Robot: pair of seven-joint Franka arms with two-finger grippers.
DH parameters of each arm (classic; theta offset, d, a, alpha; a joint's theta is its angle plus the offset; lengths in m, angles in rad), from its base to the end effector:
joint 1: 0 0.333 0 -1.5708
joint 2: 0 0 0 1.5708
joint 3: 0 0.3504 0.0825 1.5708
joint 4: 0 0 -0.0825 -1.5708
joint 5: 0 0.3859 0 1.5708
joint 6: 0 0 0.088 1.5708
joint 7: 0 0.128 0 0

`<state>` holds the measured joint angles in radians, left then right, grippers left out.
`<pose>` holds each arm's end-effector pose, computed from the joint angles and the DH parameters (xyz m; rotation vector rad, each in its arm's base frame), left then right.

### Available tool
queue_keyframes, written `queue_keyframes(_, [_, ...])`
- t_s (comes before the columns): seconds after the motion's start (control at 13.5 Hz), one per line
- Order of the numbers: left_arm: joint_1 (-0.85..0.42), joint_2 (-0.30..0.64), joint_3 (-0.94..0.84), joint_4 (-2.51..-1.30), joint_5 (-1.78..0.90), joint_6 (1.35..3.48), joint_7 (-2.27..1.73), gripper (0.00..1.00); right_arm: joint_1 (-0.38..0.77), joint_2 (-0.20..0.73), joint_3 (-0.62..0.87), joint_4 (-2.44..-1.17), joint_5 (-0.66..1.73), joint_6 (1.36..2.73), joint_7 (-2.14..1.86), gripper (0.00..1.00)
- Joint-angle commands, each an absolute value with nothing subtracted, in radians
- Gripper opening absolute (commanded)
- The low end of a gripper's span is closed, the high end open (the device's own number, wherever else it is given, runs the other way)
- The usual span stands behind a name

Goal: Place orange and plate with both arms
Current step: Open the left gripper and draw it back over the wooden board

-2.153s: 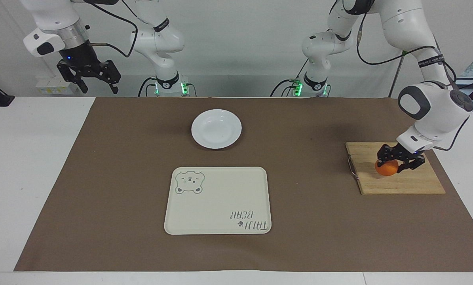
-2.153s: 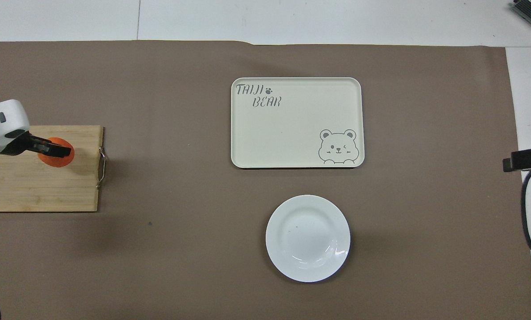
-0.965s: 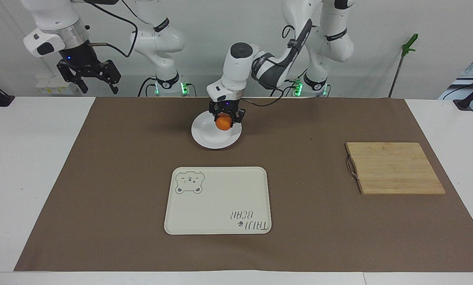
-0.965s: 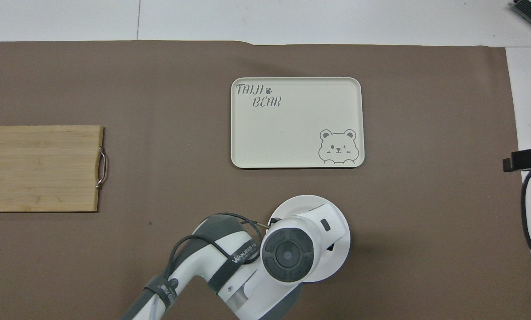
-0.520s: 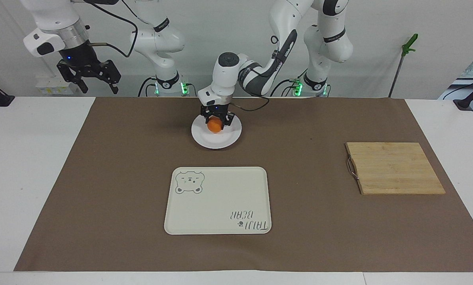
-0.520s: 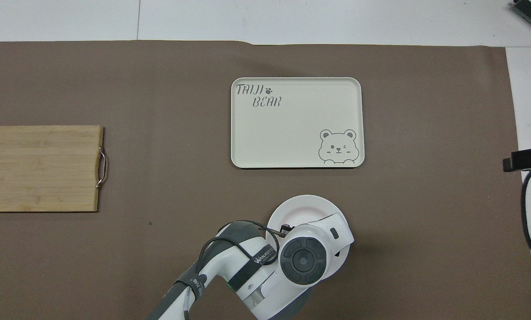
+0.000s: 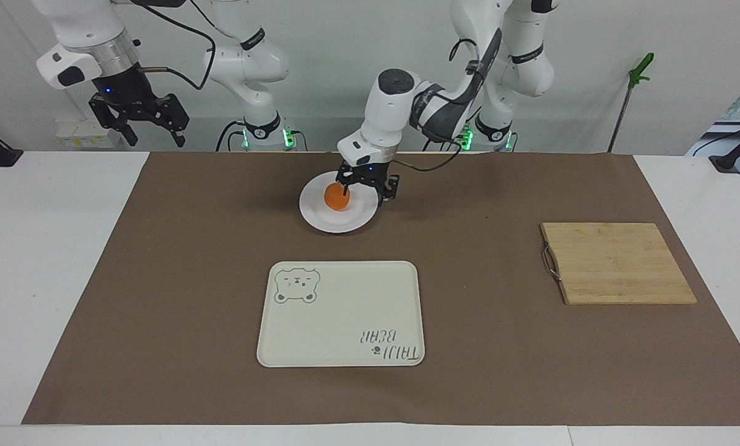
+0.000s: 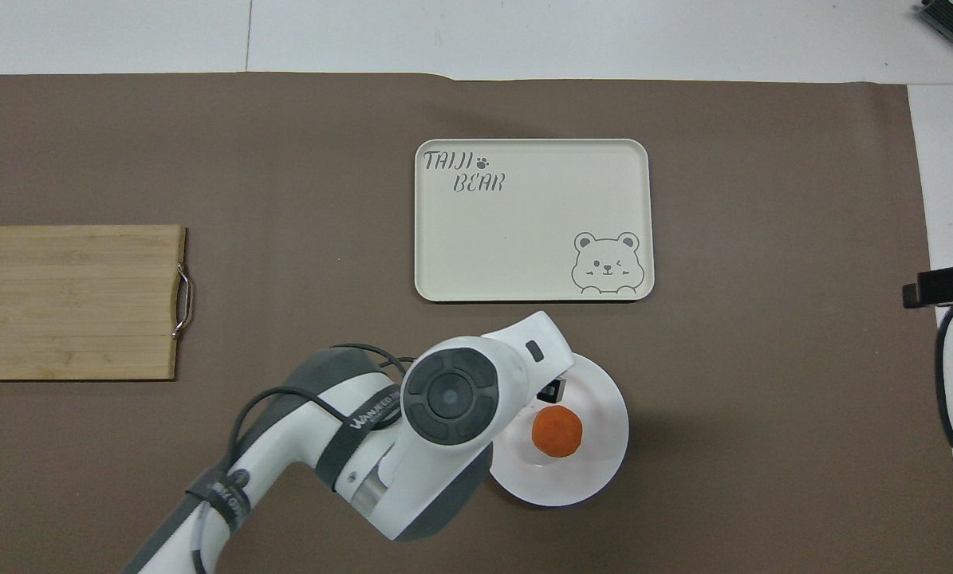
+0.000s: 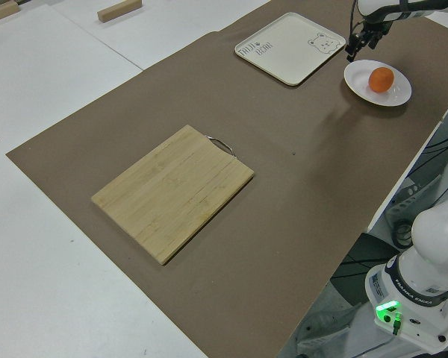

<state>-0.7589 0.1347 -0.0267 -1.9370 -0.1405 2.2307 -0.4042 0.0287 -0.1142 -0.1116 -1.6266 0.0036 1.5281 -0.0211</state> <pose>0.4300 -0.4387 0.4442 2.9170 -0.4461 0.0940 0.5107 -0.0459 0.6684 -3.1245 0.0953 -0.0247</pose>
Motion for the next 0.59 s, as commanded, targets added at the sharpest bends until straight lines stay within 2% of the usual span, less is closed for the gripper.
queue_keyframes(0.0, [-0.597,0.004,-0.034,-1.954,-0.137,2.096,-0.264,1.00,0.026,-0.124,-0.109,-1.626,-0.011,1.514,-0.038,1.00])
queue_keyframes(0.15, [-0.487,-0.055,-0.032,-1.939,-0.130,2.050,-0.133,1.00,0.026,-0.124,-0.109,-1.626,-0.011,1.514,-0.038,1.00])
queue_keyframes(0.52, [-0.251,-0.046,-0.032,-1.680,-0.014,1.757,0.122,1.00,0.026,-0.124,-0.109,-1.626,-0.011,1.514,-0.038,1.00])
